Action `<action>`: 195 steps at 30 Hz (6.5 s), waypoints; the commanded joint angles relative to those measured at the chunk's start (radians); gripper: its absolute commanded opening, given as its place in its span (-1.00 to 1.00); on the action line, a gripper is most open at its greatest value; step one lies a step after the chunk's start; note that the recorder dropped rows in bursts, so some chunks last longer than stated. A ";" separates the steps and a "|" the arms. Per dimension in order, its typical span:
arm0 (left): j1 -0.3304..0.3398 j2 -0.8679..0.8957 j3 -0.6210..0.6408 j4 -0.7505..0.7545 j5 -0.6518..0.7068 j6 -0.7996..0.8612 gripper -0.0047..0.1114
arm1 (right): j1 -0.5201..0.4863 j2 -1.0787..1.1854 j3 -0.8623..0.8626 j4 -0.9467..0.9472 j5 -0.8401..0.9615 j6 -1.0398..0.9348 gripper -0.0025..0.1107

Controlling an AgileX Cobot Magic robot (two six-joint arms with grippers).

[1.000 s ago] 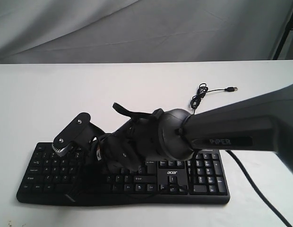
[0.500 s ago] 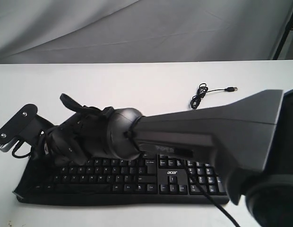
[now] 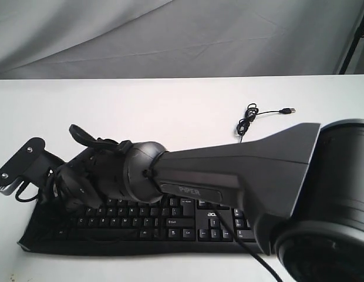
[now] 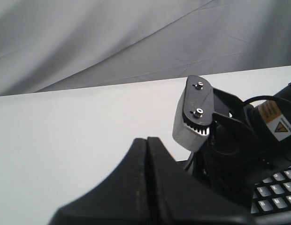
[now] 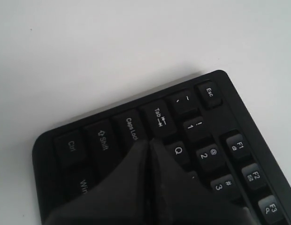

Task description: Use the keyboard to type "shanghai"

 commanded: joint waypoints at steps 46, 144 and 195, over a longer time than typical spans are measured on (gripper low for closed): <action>-0.004 -0.003 0.004 0.001 -0.005 -0.003 -0.92 | -0.079 -0.283 0.507 0.035 -0.175 -0.005 -0.96; -0.004 -0.003 0.004 0.001 -0.005 -0.003 -0.92 | -0.099 -0.193 0.448 0.063 -0.167 -0.026 -0.96; -0.004 -0.003 0.004 0.001 -0.005 -0.003 -0.92 | -0.011 -0.044 0.002 0.058 -0.011 -0.102 -0.96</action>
